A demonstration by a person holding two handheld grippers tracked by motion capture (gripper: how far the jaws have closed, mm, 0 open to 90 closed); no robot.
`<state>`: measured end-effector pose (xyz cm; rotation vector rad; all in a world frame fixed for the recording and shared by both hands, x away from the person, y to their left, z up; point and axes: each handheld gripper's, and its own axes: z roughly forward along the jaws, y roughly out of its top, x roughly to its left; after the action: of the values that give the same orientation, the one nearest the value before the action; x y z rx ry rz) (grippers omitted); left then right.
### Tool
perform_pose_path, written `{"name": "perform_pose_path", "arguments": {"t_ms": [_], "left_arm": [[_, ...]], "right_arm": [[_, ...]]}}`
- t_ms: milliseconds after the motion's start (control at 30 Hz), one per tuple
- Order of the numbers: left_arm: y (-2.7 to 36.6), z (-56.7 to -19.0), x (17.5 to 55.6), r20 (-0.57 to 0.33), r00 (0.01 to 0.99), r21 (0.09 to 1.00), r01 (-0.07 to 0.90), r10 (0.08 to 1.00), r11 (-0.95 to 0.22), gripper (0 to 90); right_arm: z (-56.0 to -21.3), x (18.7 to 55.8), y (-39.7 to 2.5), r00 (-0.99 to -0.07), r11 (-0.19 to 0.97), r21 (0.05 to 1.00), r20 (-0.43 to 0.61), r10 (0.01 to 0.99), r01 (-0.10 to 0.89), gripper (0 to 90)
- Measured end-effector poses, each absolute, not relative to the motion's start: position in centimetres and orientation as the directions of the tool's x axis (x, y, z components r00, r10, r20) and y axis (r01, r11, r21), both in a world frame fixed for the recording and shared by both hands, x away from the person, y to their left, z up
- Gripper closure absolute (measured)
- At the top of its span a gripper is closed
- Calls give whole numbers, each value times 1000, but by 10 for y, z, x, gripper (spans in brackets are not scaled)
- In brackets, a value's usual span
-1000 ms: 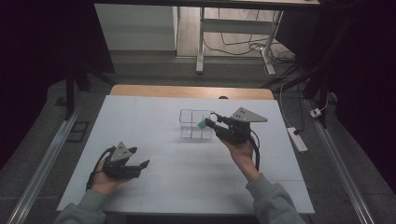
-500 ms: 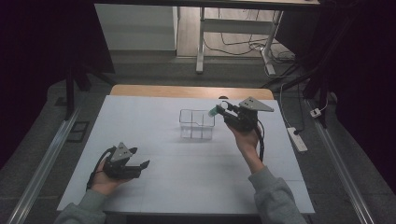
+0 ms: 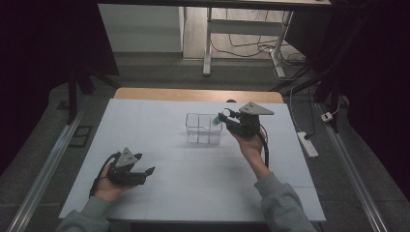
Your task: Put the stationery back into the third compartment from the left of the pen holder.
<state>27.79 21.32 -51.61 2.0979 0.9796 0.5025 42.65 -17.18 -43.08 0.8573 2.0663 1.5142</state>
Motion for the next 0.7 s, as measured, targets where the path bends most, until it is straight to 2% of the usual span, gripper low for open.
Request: {"name": "perform_pose_path", "arguments": {"t_ms": [100, 200, 300, 700], "left_arm": [[214, -516, 278, 32, 628, 769, 481, 777, -420, 285], [213, -516, 278, 30, 629, 768, 483, 776, -421, 286], [213, -516, 278, 31, 630, 766, 483, 776, -424, 285], [213, -517, 278, 26, 629, 763, 490, 777, -422, 281]], "right_arm": [[-434, 429, -172, -717, 215, 946, 27, 696, 244, 622], [-435, 430, -173, -715, 205, 946, 38, 698, 251, 525], [-432, 429, -176, -707, 191, 952, 36, 706, 240, 488], [-429, 424, -182, -715, 187, 949, 54, 697, 254, 457]]}}
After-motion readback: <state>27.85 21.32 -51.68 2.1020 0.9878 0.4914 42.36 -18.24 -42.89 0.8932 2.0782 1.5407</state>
